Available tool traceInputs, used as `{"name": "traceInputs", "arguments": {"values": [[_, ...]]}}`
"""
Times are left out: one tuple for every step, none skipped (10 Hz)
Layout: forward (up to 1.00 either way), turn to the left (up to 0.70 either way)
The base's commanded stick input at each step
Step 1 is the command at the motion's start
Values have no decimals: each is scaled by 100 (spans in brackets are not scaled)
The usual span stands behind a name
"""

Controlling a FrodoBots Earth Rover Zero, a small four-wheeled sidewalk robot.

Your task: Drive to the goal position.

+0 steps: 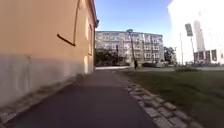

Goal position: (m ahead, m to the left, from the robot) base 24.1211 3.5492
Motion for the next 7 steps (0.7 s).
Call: {"name": "traceInputs", "arguments": {"values": [[70, 0], [70, 0], [70, 0], [70, 0], [70, 0], [70, 0], [70, 0]]}}
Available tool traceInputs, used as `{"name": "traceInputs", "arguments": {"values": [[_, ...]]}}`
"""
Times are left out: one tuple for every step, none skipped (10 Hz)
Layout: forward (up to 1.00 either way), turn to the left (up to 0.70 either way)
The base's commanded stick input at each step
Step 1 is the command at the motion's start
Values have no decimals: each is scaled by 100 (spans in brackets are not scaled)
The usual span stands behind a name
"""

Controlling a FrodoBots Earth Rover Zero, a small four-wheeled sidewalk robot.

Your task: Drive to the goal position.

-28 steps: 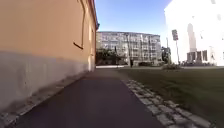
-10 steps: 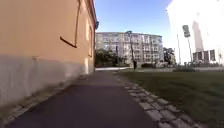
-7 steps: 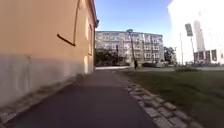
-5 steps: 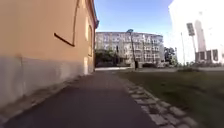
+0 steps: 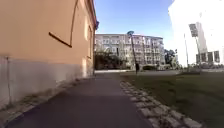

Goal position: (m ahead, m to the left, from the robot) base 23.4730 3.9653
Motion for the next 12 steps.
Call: {"name": "traceInputs", "arguments": {"values": [[70, 0], [70, 0], [70, 0], [70, 0], [70, 0], [70, 0], [70, 0], [70, 0], [70, 0], [70, 0], [70, 0], [70, 0]]}}
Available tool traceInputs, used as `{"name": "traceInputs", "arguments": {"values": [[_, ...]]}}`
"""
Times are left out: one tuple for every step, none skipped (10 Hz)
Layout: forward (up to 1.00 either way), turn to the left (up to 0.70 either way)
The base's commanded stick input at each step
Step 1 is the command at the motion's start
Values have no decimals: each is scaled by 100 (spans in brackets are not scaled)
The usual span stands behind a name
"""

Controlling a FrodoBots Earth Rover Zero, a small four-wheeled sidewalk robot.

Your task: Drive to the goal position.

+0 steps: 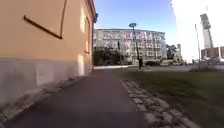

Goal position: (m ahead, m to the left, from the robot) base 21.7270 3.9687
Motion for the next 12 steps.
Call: {"name": "traceInputs", "arguments": {"values": [[70, 0], [70, 0], [70, 0], [70, 0], [70, 0], [70, 0], [70, 0], [70, 0], [70, 0], [70, 0], [70, 0], [70, 0]]}}
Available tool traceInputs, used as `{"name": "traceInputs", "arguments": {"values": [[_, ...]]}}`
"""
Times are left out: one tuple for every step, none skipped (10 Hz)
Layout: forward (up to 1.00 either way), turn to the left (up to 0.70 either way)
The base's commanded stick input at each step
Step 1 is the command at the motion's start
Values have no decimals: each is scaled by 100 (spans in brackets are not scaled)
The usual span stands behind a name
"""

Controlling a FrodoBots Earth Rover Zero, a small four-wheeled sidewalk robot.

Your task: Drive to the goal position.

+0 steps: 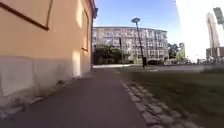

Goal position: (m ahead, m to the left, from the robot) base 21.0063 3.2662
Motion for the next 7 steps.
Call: {"name": "traceInputs", "arguments": {"values": [[70, 0], [70, 0], [70, 0], [70, 0], [70, 0], [70, 0], [70, 0]]}}
